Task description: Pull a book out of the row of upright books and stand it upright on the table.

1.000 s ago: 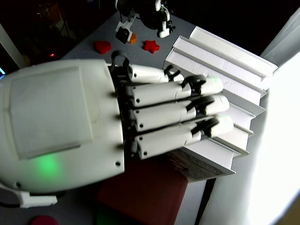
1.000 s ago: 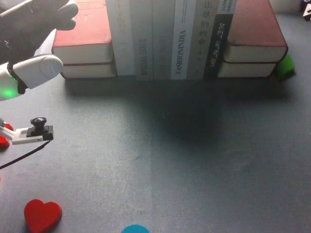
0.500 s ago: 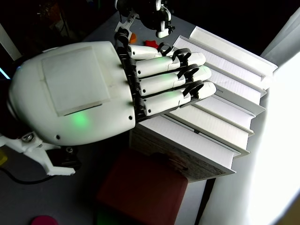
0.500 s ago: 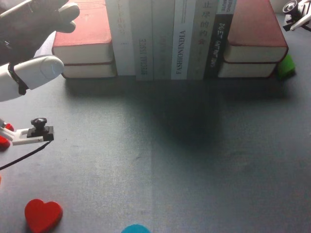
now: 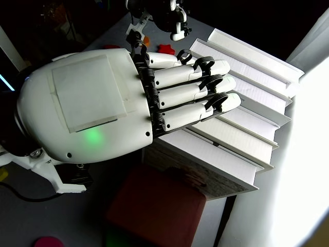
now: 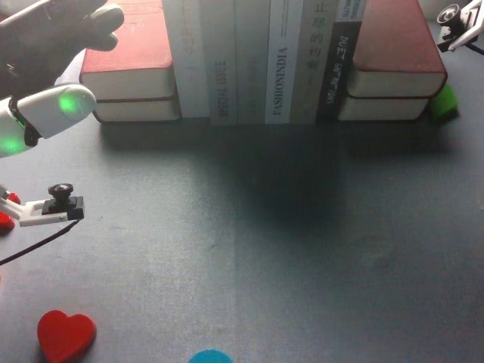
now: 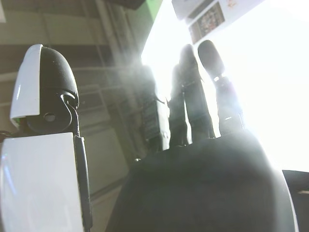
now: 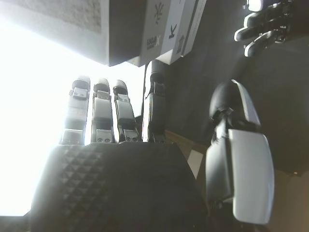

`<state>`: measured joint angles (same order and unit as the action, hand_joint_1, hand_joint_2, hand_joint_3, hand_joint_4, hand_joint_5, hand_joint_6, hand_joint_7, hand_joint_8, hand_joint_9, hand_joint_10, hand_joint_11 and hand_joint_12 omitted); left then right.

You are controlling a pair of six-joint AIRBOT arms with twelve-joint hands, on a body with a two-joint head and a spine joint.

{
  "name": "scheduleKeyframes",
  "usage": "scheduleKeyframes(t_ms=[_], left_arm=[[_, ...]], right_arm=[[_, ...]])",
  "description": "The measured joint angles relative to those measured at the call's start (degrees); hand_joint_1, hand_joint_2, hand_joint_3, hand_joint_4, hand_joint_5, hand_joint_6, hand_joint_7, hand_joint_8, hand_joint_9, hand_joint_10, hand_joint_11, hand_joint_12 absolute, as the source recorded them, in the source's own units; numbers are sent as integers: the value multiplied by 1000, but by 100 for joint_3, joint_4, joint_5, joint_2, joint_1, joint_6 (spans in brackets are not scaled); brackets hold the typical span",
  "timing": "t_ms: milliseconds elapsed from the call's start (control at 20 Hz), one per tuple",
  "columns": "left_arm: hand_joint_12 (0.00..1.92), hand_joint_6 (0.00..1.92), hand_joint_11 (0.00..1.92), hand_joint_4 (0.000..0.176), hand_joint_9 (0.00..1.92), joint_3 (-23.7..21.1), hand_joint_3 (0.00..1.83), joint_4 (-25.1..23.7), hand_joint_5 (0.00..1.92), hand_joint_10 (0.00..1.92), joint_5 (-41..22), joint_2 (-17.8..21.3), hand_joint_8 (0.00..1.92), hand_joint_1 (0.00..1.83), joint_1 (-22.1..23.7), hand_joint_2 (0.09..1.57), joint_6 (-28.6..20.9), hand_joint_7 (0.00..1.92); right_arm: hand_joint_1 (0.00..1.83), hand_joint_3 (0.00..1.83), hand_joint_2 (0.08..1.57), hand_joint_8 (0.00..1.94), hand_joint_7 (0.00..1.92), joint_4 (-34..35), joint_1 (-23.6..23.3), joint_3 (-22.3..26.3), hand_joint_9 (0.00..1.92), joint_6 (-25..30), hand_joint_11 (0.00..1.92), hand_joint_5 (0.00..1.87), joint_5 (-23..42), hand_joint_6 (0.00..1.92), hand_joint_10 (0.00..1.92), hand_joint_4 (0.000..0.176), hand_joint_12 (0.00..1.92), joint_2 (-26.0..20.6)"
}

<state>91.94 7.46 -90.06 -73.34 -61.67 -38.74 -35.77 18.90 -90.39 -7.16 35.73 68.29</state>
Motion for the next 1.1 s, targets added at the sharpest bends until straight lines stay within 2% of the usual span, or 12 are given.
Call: scheduleKeyframes(t_ms=[150, 250, 350, 550, 650, 700, 750, 800, 900, 950, 1050, 1100], left_arm=[[1231, 9, 0, 0, 431, 0, 2, 2, 541, 60, 0, 0, 0, 1032, 0, 989, -2, 295], [1225, 19, 0, 9, 437, 0, 0, 7, 569, 60, -2, 0, 6, 1027, 0, 976, 0, 310], [1259, 14, 0, 0, 438, 0, 0, 4, 565, 58, -4, -2, 5, 1025, 0, 980, -2, 315], [1214, 7, 0, 0, 430, -24, 0, 26, 561, 51, -17, -2, 4, 1049, 0, 971, 0, 319], [1215, 0, 0, 0, 419, -24, 6, 13, 526, 42, -48, -7, 4, 1008, 0, 999, -2, 334], [1215, 0, 0, 0, 419, -24, 6, 13, 526, 42, -48, -7, 4, 1008, 0, 999, 0, 334], [1209, 9, 0, 0, 435, -24, 0, 13, 547, 46, -48, -7, 4, 1028, 0, 985, -2, 337], [1184, 8, 0, 0, 433, -24, 0, 11, 549, 43, -48, -7, 2, 1033, 0, 983, -2, 335], [1178, 5, 0, 0, 427, -24, 0, 9, 542, 39, -48, -9, 0, 1041, 0, 984, 0, 316], [1188, 7, 0, 0, 414, -24, 1, 13, 552, 29, -48, -9, 0, 1025, 0, 991, 0, 315], [1139, 2, 0, 0, 399, -24, 4, 11, 539, 19, -50, -9, 0, 1025, 0, 1003, -2, 300], [1172, 9, 0, 0, 414, -24, 0, 15, 558, 23, -52, -13, 6, 1031, 0, 994, -2, 319]], right_arm=[[635, 3, 1175, 0, 0, 0, 0, 0, 0, 9, 0, 593, 9, 15, 0, 63, 0, 2], [657, 6, 1184, 0, 0, 2, -2, 0, 0, 9, 0, 597, 4, 13, 0, 26, 0, 0], [650, 4, 1184, 0, 0, -11, 0, 0, 0, 7, 0, 583, -9, 5, 0, 0, 0, 0], [569, 20, 1233, 0, 0, -92, 28, 90, 0, 22, 0, 535, -173, 0, 0, 0, 0, -66], [498, 15, 1258, 0, 0, -85, 26, 114, 0, 24, 0, 494, -170, 0, 0, 49, 0, -131], [498, 15, 1258, 0, 0, -90, 26, 125, 0, 22, 0, 494, -175, 0, 0, 49, 0, -153], [459, 9, 1258, 0, 0, -85, 20, 149, 0, -26, 0, 489, -175, 3, 0, 70, 0, -166], [469, 4, 1252, 0, 0, -76, 20, 149, 0, -46, 0, 495, -170, 5, 0, 54, 0, -166], [452, 4, 1253, 0, 0, -85, 20, 149, 0, -63, 0, 499, -173, 6, 0, 64, 0, -162], [652, 0, 1226, 0, 0, -87, 20, 149, 0, -61, 0, 540, -173, 17, 0, 0, 0, -162], [726, 0, 1225, 0, 0, -87, 13, 142, 0, -61, 0, 535, -173, 9, 0, 0, 0, -160], [630, 0, 1219, 0, 0, -90, 2, 142, 0, -61, 0, 540, -197, 9, 0, 0, 0, -162]])
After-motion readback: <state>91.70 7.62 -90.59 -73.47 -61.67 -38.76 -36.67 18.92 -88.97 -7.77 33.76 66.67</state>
